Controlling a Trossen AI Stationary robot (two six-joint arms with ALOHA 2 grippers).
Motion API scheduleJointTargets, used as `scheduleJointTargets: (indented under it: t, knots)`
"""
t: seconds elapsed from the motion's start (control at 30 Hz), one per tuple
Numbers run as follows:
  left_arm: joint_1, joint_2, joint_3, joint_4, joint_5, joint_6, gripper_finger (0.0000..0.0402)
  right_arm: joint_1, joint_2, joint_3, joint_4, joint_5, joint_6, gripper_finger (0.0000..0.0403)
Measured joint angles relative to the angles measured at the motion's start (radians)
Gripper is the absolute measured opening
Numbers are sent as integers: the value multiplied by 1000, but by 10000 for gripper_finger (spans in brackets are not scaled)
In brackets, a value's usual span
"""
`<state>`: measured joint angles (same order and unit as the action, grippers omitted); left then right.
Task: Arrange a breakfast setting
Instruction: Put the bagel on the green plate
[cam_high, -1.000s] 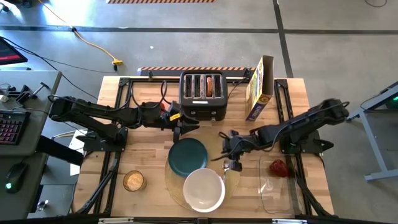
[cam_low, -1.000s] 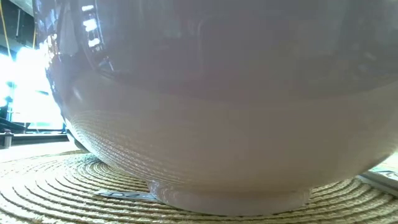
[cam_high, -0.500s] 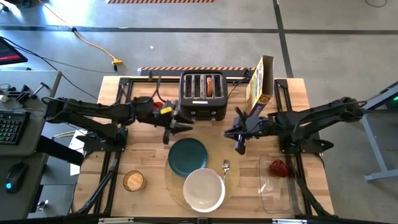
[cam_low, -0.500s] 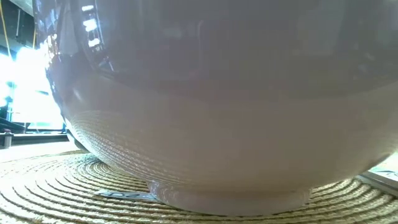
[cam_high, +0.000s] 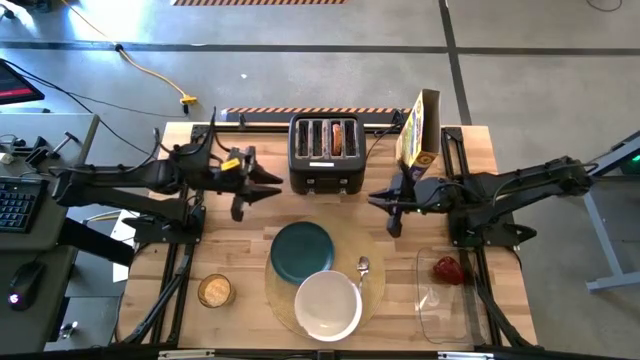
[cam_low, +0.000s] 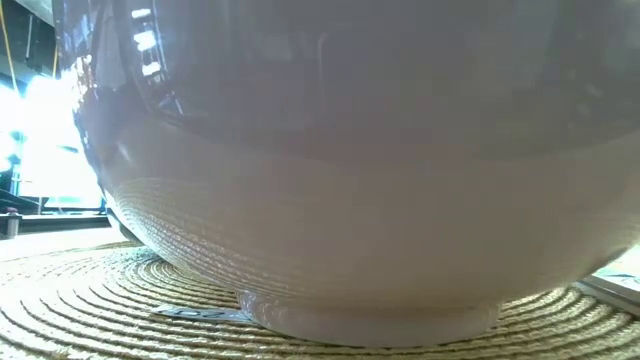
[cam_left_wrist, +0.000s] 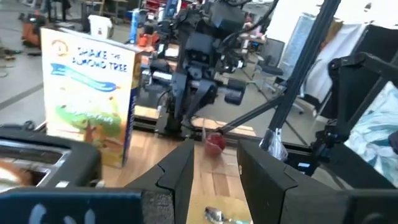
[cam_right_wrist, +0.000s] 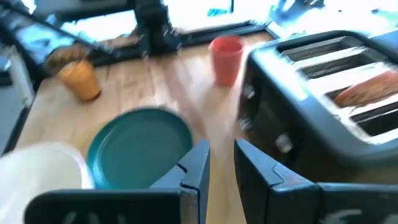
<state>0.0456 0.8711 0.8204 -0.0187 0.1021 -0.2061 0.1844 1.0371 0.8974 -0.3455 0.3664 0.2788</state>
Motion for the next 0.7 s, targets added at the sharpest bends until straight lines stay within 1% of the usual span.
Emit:
scheduleJointTargets:
  t: [0.07, 0.23, 0.3, 0.53, 0.7]
  knots:
    - [0, -21, 0, -40, -27, -1, 113, -7, 0, 0, 33, 23, 0, 53]
    - [0, -40, 0, -116, -96, -24, 113, -29, 1, 0, 115, 24, -2, 53]
    - [0, -40, 0, -135, -110, -48, 113, -39, 1, 0, 155, 24, -33, 53]
    - [0, -39, 0, -161, -111, -53, 113, -86, 2, 0, 327, 25, -168, 54]
    - [0, -39, 0, -193, -111, -48, 113, -138, 4, -1, 396, 25, -249, 69]
